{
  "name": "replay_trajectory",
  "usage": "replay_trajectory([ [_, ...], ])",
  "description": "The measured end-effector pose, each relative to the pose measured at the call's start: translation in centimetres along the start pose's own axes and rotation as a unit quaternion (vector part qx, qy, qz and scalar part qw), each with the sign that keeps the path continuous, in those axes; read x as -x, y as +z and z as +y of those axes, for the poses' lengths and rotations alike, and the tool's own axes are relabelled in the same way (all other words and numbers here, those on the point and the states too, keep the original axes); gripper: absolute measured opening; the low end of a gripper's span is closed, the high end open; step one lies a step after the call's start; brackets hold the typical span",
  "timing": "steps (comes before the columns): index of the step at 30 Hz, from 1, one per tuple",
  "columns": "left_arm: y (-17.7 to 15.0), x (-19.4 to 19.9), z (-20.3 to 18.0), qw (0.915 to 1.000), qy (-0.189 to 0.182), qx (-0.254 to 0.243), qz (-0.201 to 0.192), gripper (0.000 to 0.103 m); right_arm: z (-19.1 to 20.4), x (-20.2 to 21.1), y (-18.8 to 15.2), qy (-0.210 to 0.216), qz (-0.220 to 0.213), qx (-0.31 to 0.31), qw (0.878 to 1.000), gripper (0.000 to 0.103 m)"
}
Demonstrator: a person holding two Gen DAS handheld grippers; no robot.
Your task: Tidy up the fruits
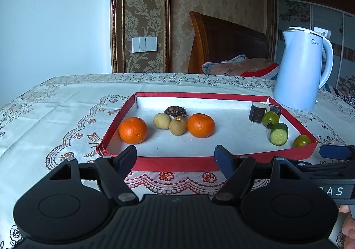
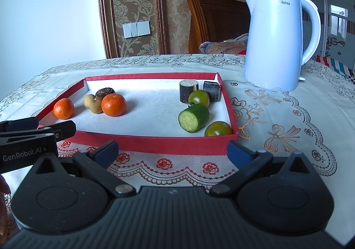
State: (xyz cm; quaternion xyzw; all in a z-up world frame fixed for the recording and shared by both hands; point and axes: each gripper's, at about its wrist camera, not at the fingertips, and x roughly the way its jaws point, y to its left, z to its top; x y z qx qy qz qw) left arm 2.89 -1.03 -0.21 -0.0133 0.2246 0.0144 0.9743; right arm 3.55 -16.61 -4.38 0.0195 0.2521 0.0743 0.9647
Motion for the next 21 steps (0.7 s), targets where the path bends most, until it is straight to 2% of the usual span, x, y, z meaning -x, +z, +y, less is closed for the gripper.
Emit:
replay_trajectory([
  [21,-0.09,-0.14,-0.28,0.9999,0.004,-0.014,0.007,0.077,-0.08,0.06,0.03,0.0,-0.001,-0.002,1.0,0.103],
])
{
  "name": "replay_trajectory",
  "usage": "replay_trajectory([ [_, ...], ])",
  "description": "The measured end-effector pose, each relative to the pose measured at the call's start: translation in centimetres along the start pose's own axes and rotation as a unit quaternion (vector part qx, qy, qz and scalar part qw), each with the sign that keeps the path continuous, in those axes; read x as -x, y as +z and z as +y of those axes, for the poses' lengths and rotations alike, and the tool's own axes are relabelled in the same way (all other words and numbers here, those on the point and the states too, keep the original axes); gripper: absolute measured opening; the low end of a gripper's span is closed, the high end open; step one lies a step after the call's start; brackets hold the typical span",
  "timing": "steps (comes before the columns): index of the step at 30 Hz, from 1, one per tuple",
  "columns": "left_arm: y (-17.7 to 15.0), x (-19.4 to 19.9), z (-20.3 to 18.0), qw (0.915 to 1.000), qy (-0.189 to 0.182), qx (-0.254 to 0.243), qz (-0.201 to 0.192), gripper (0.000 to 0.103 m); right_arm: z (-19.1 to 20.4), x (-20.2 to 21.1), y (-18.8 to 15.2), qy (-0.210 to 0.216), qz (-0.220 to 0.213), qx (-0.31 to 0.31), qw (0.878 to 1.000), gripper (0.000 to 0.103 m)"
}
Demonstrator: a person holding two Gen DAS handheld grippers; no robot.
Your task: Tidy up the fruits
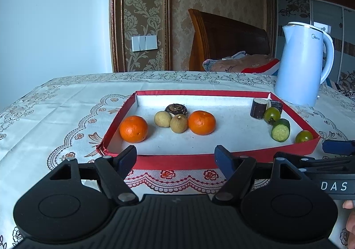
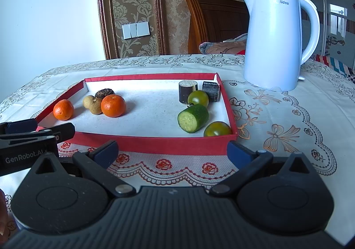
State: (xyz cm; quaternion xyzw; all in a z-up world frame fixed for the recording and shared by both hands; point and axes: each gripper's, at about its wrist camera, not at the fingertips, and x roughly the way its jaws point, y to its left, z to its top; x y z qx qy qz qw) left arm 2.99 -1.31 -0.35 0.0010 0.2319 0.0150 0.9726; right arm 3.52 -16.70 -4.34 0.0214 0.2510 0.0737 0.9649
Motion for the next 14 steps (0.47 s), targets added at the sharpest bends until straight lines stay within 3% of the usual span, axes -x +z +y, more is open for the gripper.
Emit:
replay_trajectory([
  [14,-0.09,0.25,0.16,0.9999,0.0,-0.004,-0.011,0.078,-0.24,0.65,-0.38,0.018,0.018,0.004,1.0,0.103],
])
